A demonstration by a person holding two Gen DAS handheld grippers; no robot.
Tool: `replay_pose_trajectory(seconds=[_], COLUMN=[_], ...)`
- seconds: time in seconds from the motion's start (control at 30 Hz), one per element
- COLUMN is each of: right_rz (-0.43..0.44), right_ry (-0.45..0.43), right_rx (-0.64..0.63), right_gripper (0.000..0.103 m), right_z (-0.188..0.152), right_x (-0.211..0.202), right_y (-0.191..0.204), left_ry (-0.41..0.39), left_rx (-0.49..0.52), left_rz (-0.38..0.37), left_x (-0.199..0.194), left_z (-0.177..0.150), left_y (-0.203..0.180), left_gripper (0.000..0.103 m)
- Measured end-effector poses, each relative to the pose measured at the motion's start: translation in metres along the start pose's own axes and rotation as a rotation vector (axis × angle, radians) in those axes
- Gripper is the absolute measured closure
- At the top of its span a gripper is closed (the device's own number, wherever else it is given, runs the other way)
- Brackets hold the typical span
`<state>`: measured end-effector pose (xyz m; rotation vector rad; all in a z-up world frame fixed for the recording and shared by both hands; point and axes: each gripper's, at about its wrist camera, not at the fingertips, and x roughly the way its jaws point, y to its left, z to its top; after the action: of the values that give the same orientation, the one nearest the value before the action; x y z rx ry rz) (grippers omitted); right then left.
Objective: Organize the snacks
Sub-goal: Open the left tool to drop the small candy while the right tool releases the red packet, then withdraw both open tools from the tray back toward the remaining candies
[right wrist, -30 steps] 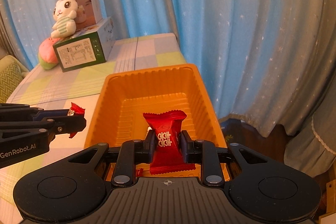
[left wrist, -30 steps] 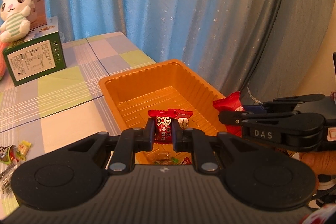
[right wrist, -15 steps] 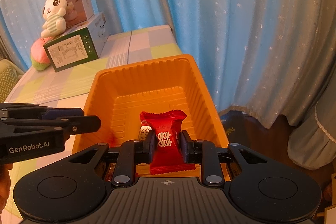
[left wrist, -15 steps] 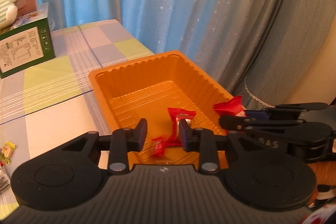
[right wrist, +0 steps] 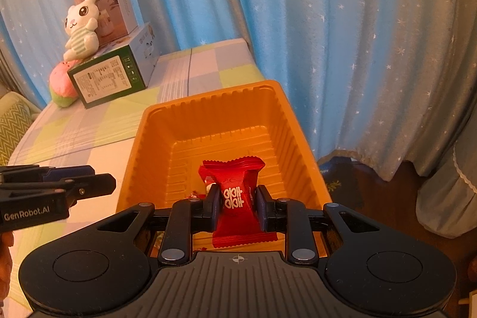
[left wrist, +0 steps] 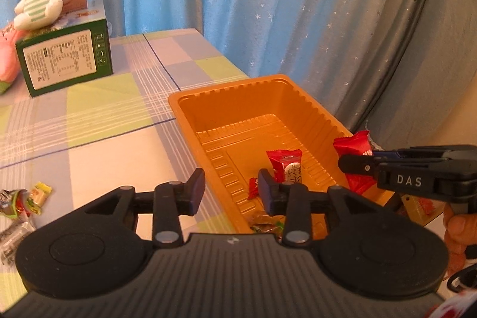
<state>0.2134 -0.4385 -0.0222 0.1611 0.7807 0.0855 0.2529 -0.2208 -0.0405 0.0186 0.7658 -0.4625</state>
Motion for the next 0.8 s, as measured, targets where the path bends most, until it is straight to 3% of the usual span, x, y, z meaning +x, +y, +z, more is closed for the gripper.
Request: replay_pose_trajectory(seconds=[0.13, 0.2, 0.23, 0.3, 0.8], right_rz=[0.006, 0.024, 0.037, 0.056, 0.035], right_ry=[-0.004, -0.002, 0.006, -0.003, -0.047], right_rx=[0.011, 0.034, 0.055, 0.088, 0.056], right_gripper=[0.077, 0.075, 0.072, 0.055, 0.054], right_z=[0.002, 0.003, 0.005, 0.006, 0.004], right_x=[-0.001, 0.001, 0.002, -0.001, -0.049], right_y=[0.001, -0.002, -0.003, -0.007, 0.025], left_ry=[-0.005, -0.007, -0.008, -0.011, -0.065], left_rx=[-0.002, -0.004, -0.007, -0.013, -0.078], left_rz=[0.001, 0.005, 0.007, 0.011, 0.051], left_x=[-0.003, -0.004, -0.006, -0.01, -0.078], left_z=[0.0, 0.0, -0.001, -0.002, -0.016], left_y=[0.001, 0.002, 0.003, 0.006, 0.03], left_gripper=[0.067, 0.059, 0.056, 0.051, 0.039])
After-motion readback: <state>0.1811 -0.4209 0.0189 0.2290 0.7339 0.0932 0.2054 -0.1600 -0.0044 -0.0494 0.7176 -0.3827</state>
